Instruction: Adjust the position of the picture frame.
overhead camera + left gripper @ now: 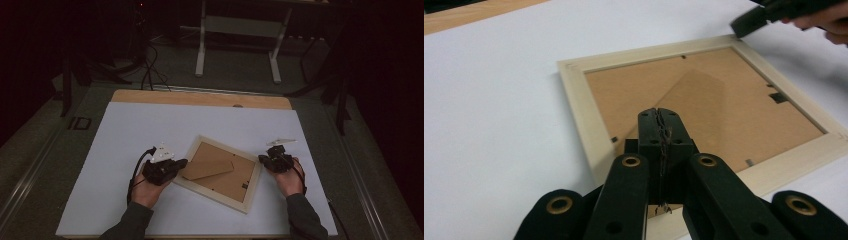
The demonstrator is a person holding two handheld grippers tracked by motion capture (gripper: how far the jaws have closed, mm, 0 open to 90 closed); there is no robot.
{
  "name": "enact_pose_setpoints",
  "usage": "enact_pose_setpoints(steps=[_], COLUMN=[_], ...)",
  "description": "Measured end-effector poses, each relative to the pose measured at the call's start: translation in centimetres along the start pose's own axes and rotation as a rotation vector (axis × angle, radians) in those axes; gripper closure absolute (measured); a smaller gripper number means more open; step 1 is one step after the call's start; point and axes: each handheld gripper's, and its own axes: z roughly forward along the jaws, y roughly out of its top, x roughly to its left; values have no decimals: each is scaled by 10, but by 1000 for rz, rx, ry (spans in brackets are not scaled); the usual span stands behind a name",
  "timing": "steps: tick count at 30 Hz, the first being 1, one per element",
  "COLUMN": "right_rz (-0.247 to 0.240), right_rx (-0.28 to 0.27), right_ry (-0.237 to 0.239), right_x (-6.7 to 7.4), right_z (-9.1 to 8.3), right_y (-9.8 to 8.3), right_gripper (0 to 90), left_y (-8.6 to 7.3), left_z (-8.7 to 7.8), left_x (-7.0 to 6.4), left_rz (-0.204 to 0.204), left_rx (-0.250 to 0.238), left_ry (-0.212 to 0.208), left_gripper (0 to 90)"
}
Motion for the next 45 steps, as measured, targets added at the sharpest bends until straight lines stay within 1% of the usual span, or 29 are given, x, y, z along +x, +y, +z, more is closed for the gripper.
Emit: enact_pose_setpoints(steps=[2, 4, 5, 7, 12, 15, 17, 18, 20, 22, 25, 28, 29, 34, 35, 38, 43, 45], right_rz=[13, 20, 23, 37, 60, 67, 86, 88, 96, 104, 100, 101, 100, 98, 95, 89, 79, 69], right_rx=[-3, -2, -6, -8, -2, 1, 4, 7, 8, 11, 16, 19, 18, 18, 19, 22, 27, 29], right_ry=[0, -7, -3, -7, -11, -8, 2, -1, 3, 11, 12, 7, 6, 7, 9, 11, 19, 21], right_x=[0, 0, -1, -1, -1, 0, 1, 2, 3, 4, 6, 9, 9, 11, 11, 14, 18, 21], right_z=[-1, -2, -3, -5, -7, -7, -7, -6, -7, -7, -7, -7, -8, -9, -9, -10, -11, -10], right_y=[-3, -7, -9, -11, -19, -23, -29, -31, -34, -38, -41, -42, -42, -43, -44, -45, -46, -45], right_gripper=[896, 898, 899, 899, 899, 900, 900, 900, 900, 900, 900, 900, 900, 900, 900, 900, 900, 900], left_y=[-1, -2, -3, -4, -7, -9, -12, -13, -16, -17, -18, -22, -24, -28, -28, -31, -32, -33], left_z=[-1, -2, -2, -1, 4, 6, 9, 10, 13, 16, 20, 25, 26, 30, 30, 35, 41, 42], left_x=[4, 8, 10, 13, 17, 19, 22, 22, 23, 24, 25, 27, 29, 35, 35, 36, 35, 36], left_rz=[-7, -21, -28, -46, -58, -62, -75, -82, -80, -84, -81, -87, -97, -119, -119, -124, -122, -124], left_rx=[-2, 0, 1, 2, 19, 26, 36, 40, 59, 65, 83, 100, 104, 123, 123, 149, 165, 173], left_ry=[10, 18, 20, 21, 29, 33, 33, 31, 35, 36, 41, 47, 48, 69, 69, 74, 69, 79], left_gripper=[900, 899, 899, 900, 899, 900, 899, 899, 899, 899, 899, 899, 899, 900, 900, 900, 900, 900])
